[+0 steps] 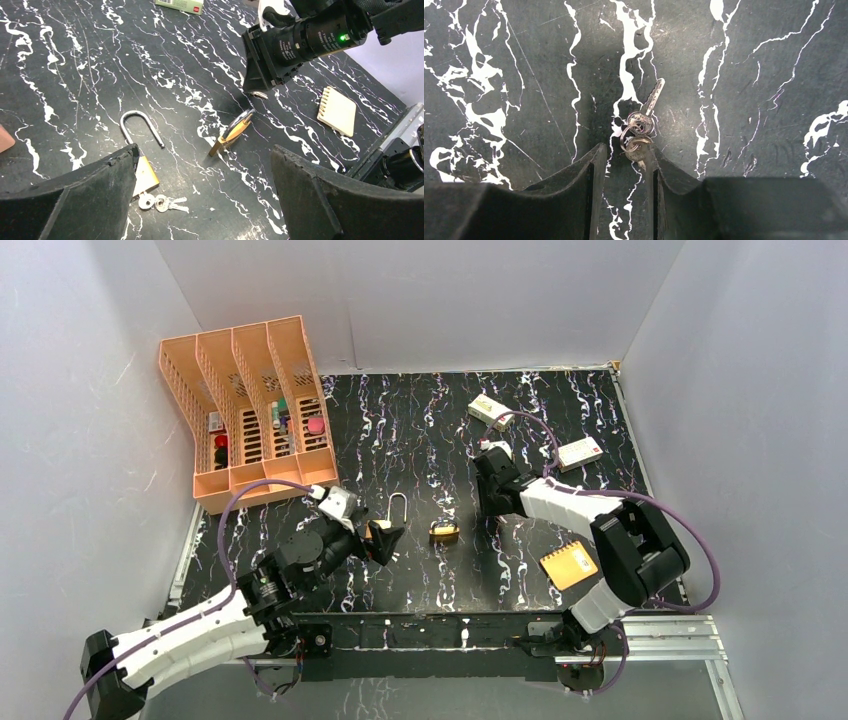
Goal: Unlock with the key
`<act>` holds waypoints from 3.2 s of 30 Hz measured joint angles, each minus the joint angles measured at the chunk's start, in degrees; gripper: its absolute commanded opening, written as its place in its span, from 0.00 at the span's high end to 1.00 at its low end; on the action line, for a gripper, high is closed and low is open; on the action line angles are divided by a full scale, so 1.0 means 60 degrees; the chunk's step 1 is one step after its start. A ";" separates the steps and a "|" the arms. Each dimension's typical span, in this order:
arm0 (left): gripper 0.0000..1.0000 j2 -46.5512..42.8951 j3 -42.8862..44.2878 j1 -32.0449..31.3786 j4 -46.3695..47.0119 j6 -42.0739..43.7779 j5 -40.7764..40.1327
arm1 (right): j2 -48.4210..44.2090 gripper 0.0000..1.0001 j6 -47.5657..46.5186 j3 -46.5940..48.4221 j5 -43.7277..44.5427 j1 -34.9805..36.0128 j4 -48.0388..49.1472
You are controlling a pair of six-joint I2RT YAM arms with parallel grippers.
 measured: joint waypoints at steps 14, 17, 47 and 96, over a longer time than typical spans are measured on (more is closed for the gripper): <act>0.02 0.0470 0.0000 0.0000 -0.0492 -0.0007 -0.0146 | 0.0648 0.68 -0.0433 0.0437 0.0270 0.0000 0.0080; 0.02 0.0455 0.0000 0.0000 -0.0492 -0.0007 -0.0146 | 0.0648 0.74 -0.0452 0.0437 0.0266 0.0000 0.0084; 0.02 0.2608 0.3009 0.0000 0.0634 -0.1155 0.0678 | -0.5428 1.00 -0.1406 0.3632 -0.3858 0.0000 -0.2495; 0.62 0.5158 0.5053 -0.0026 0.4237 0.1333 0.6346 | -0.5497 1.00 -0.0120 0.5668 -0.7573 0.0000 -0.2277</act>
